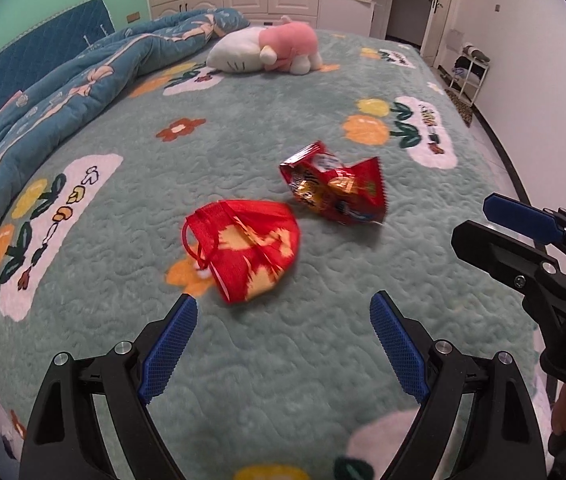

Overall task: Collect trash
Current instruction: 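Grasp the red face mask with the left gripper while the right grasps the red snack wrapper, then carry the red mask and snack wrapper to the orange bin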

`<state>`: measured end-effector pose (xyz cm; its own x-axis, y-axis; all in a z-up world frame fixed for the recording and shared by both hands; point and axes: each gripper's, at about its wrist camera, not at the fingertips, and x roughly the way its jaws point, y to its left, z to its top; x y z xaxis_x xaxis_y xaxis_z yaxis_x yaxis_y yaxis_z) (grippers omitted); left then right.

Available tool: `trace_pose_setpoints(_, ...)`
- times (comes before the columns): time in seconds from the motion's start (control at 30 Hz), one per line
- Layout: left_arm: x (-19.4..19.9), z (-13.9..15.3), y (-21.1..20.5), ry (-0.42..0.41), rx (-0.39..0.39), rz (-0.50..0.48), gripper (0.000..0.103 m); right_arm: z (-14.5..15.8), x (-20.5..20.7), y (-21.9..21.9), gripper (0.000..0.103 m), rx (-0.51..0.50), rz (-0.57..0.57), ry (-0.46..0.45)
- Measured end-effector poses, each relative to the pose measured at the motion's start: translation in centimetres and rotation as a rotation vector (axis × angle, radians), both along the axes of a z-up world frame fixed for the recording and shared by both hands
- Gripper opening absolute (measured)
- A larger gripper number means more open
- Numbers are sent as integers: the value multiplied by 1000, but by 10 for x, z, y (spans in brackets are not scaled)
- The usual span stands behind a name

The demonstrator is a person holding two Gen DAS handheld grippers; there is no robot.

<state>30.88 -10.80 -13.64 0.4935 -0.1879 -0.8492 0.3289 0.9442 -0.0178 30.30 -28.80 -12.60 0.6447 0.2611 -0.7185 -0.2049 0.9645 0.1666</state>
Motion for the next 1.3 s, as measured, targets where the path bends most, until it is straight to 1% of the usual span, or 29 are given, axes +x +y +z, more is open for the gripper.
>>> trace_pose_setpoints(0.37, 58, -42, 9, 61, 7, 42, 87, -48, 69, 7, 57, -8, 30, 58)
trace_pose_setpoints(0.6, 76, -62, 8, 77, 10, 42, 87, -75, 101, 10, 57, -48, 33, 71)
trace_pose_setpoints(0.63, 79, -65, 7, 81, 6, 40, 87, -78, 104, 10, 56, -53, 35, 74)
trace_pose_setpoints(0.67, 81, -68, 7, 86, -4, 36, 87, -83, 107, 10, 53, -57, 44, 79)
trace_pose_setpoints(0.7, 83, -72, 7, 94, -20, 28, 66, -85, 109, 10, 29, -65, 50, 86)
trace_pose_setpoints(0.73, 85, -77, 7, 113, -39, 20, 41, -89, 110, 11, 22, -76, 57, 89)
trace_pose_setpoints(0.77, 85, -81, 8, 130, -49, 25, 37, -90, 109, 11, 22, -77, 63, 84)
trace_pose_setpoints(0.83, 83, -82, 8, 113, -37, 24, 17, -89, 106, 12, 22, -86, 64, 70)
trace_pose_setpoints(0.9, 79, -79, 10, 114, -51, 21, 9, -88, 102, 11, 21, -82, 60, 69)
trace_pose_setpoints(0.93, 79, -78, 12, 117, -59, 22, 7, -86, 100, 9, 21, -72, 58, 69)
trace_pose_setpoints(1.07, 68, -67, 12, 102, -58, 15, 5, -74, 85, 6, 21, -53, 46, 55)
trace_pose_setpoints(1.13, 61, -62, 15, 106, -77, 16, 5, -66, 74, 3, 21, -43, 40, 48)
trace_pose_setpoints(1.3, 42, -46, 14, 88, -87, 17, 5, -46, 46, -1, 21, -33, 32, 32)
